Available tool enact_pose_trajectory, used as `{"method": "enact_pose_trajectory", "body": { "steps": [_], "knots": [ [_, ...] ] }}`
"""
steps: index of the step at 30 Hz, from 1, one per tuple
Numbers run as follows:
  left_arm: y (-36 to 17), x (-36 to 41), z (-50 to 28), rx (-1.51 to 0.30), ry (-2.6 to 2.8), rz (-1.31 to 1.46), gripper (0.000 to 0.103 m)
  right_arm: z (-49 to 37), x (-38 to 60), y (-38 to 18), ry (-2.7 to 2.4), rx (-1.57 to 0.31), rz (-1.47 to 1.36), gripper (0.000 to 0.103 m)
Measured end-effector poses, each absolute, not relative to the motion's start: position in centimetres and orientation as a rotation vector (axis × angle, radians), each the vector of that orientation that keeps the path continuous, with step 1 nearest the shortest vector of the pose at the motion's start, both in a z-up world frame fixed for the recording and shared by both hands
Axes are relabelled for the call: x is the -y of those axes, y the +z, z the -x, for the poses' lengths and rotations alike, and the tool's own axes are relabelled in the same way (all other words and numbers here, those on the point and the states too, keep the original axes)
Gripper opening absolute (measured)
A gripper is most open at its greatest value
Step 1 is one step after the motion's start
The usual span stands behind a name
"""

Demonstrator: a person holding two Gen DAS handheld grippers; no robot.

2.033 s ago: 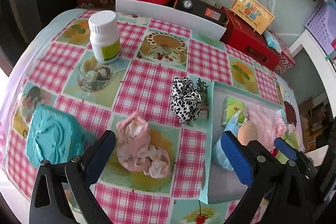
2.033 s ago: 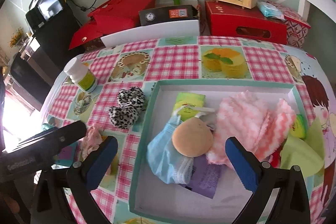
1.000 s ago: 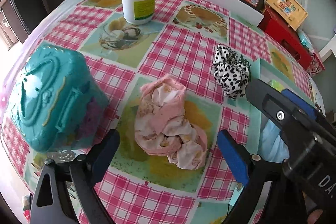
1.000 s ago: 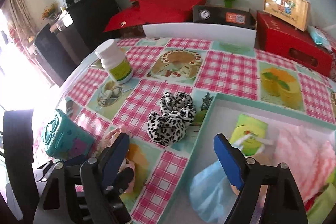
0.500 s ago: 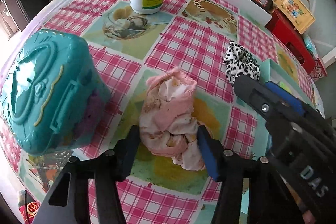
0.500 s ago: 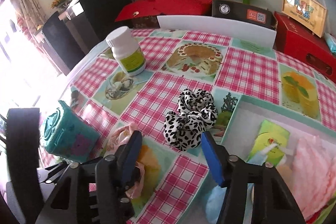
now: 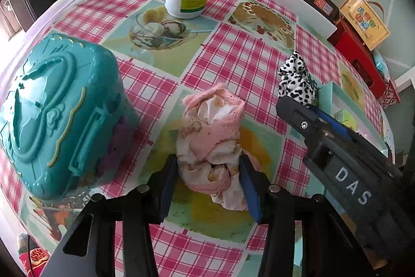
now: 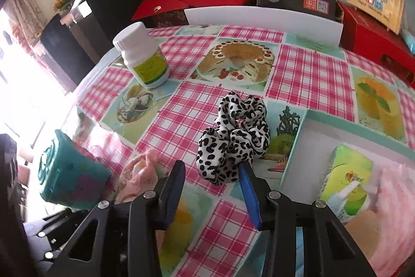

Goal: Organize soft objects
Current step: 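Close the left tool on the pink floral cloth while the right tool grasps the leopard scrunchie, then lift and carry the pink cloth and leopard scrunchie over the tray with both tools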

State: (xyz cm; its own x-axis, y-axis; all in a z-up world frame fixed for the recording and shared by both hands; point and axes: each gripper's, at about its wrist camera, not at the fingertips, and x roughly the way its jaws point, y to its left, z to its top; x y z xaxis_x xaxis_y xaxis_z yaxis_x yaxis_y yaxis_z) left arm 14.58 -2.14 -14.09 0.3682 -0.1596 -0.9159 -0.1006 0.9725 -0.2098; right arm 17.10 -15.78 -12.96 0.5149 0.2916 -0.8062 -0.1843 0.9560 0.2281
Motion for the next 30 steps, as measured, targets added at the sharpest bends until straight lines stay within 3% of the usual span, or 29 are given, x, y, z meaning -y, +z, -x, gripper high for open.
{"method": "enact_pose_trajectory", "body": {
  "steps": [14, 15, 18, 25, 30],
  "knots": [
    [-14.2, 2.2, -14.7, -1.2, -0.038, 0.259, 0.049, -18.2, 17.4, -13.1, 0.22, -1.004, -0.261, 0.046],
    [-14.2, 2.2, -14.7, -1.2, -0.038, 0.26, 0.049, -18.2, 17.4, -13.2, 0.214, -1.007, -0.259, 0.035],
    [-14.3, 2.3, -14.7, -1.198, -0.041, 0.259, 0.049, -18.3, 17.6, -13.5, 0.226, -1.012, -0.281, 0.024],
    [-14.4, 2.3, -14.8, -1.195, -0.06, 0.27, 0.03, -17.9, 17.7, -13.0, 0.235, -1.006, -0.283, 0.02],
    [-14.3, 2.2, -14.8, -1.18, -0.072, 0.289, 0.023, -17.5, 18.1, -12.4, 0.239, -0.987, -0.297, 0.018]
  ]
}}
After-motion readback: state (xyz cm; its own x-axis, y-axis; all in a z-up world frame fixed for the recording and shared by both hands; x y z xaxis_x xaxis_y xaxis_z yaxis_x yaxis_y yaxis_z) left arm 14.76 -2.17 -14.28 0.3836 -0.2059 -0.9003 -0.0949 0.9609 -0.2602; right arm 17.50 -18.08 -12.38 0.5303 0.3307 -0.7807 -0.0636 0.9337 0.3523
